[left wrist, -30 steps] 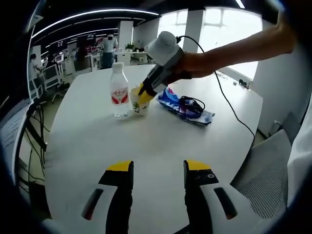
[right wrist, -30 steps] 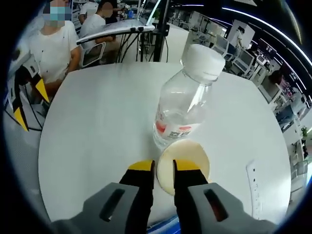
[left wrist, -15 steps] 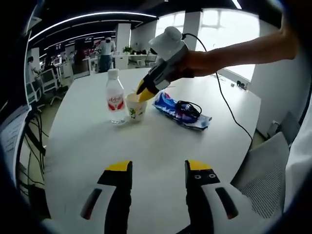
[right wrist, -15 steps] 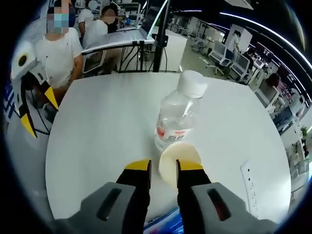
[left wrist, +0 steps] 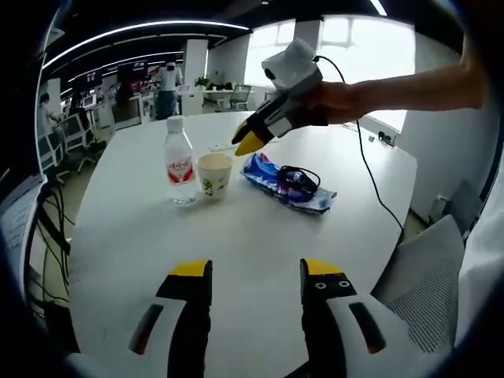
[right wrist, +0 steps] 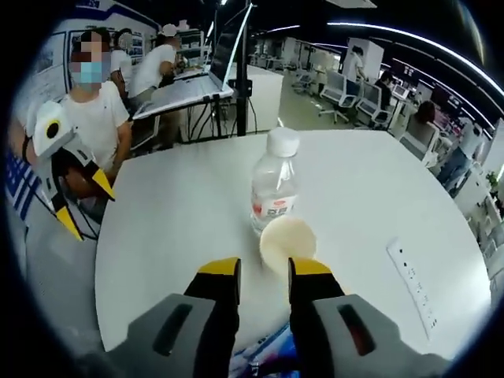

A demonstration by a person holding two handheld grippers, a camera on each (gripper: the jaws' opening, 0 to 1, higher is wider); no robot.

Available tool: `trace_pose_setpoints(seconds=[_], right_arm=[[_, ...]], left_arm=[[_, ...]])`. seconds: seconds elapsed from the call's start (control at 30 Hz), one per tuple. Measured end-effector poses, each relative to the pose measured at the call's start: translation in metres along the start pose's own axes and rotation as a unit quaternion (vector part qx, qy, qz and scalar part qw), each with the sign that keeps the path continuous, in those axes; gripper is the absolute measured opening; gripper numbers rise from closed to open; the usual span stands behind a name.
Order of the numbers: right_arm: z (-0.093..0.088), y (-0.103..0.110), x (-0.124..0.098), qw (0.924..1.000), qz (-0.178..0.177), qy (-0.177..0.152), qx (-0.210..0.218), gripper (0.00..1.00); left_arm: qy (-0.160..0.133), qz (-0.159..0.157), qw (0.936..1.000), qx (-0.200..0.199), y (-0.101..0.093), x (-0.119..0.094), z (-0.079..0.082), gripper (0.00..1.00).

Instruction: Arrange the tabletop items into an orderly group along one side of the table until the central work area is clear of visible clutter.

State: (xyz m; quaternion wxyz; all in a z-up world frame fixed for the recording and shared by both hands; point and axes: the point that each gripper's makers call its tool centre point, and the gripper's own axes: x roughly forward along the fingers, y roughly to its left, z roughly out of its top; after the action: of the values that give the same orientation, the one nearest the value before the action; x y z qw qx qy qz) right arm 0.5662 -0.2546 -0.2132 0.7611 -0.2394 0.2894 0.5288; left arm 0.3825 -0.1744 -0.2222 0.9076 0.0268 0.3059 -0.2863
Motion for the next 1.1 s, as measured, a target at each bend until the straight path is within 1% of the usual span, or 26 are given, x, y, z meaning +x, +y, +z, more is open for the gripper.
trace_pose_setpoints(seconds=[0.33, 0.67, 0.7, 0.77, 1.0, 1.1], right_arm=[[-0.006, -0.004, -0.027, 0.9991, -0.017, -0.023, 0.031, 0.25], [-0.018, -0.013, -0.055, 0.9949, -0.033, -0.053, 0.079, 0.27], [-0.019, -0.013, -0.059, 0.9932, -0.033, -0.062, 0.093, 0.28], [-0.022, -0.014, -0.064, 0.9913, -0.033, -0.07, 0.106, 0.29], [-0.036, -0.017, -0.086, 0.9858, -0.046, -0.086, 0.137, 0.29], [-0.044, -0.019, -0.099, 0.9821, -0.056, -0.095, 0.153, 0.29]], left_arm=[[-0.001, -0.003, 1.0, 0.0, -0.003, -0.001, 0.004, 0.44], [-0.002, -0.01, 1.0, -0.001, -0.008, 0.003, 0.008, 0.44], [-0.002, -0.01, 0.9999, 0.0, -0.009, 0.003, 0.008, 0.44], [-0.003, -0.011, 0.9999, -0.002, -0.009, 0.004, 0.009, 0.44], [-0.006, -0.015, 0.9999, -0.003, -0.013, 0.006, 0.013, 0.44], [-0.005, -0.017, 0.9998, -0.001, -0.015, 0.007, 0.014, 0.44]])
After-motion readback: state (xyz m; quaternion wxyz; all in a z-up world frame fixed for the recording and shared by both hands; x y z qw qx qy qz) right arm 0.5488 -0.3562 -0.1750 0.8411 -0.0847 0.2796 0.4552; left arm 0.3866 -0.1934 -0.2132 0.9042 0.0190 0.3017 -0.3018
